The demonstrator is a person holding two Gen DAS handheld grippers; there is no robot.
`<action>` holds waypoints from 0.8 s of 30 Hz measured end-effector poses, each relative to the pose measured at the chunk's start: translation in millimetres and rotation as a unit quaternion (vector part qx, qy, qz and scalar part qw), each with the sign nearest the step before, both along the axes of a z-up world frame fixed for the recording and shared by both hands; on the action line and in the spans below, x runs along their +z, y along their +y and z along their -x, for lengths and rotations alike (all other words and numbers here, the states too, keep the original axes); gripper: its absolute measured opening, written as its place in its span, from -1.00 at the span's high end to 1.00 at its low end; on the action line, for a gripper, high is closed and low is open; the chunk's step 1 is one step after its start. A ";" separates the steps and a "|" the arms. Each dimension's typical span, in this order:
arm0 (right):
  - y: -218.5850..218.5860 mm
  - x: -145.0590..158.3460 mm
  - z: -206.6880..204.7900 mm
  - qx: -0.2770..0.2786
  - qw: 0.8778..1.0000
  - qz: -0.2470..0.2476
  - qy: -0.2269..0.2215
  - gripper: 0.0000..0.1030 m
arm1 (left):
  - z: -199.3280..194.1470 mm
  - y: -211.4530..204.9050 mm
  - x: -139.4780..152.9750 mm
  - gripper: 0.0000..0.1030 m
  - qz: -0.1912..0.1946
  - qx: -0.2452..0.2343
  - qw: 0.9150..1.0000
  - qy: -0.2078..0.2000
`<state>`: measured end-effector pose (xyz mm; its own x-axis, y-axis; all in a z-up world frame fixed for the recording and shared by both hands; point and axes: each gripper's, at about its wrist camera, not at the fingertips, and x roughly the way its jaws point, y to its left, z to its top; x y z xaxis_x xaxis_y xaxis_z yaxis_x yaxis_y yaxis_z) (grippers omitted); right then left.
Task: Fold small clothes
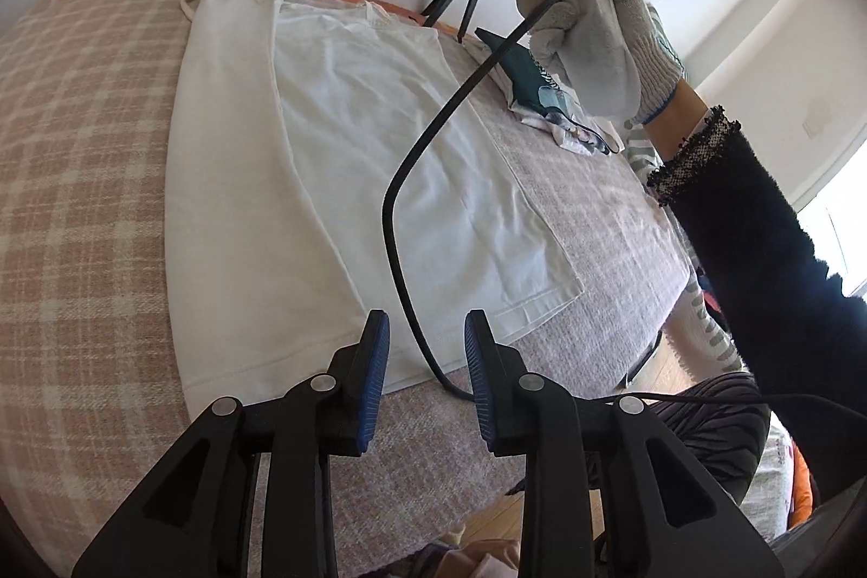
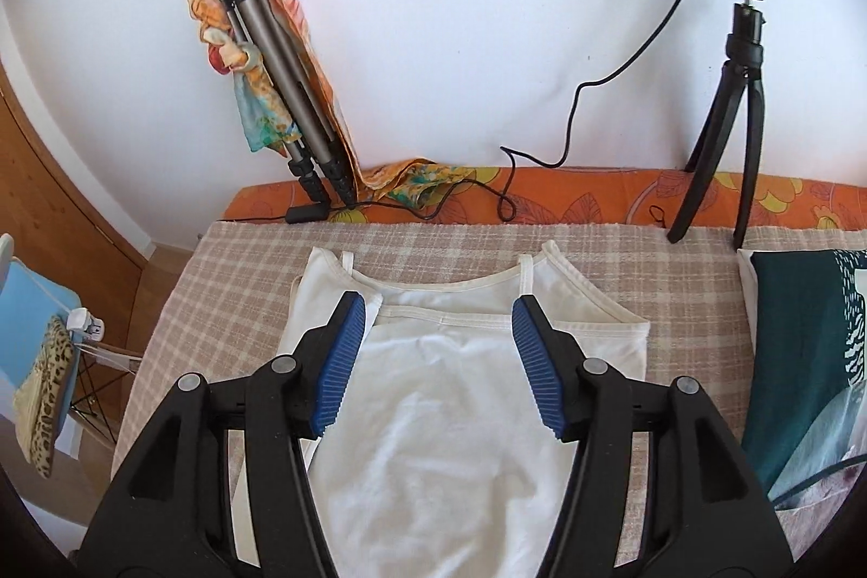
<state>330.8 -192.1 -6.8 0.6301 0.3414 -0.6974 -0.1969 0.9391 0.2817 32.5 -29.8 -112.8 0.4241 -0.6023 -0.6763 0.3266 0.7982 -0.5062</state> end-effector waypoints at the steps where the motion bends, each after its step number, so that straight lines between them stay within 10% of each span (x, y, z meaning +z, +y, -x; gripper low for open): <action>1: -12.7 5.4 7.5 -0.006 1.000 -0.005 -0.006 -0.16 | 1.3 -3.5 1.3 0.48 -0.003 -0.001 1.000 -0.005; 24: -199.2 15.0 115.5 -0.091 0.995 0.001 -0.034 -0.17 | -19.5 -135.6 -7.9 0.48 -0.090 -0.097 0.987 -0.092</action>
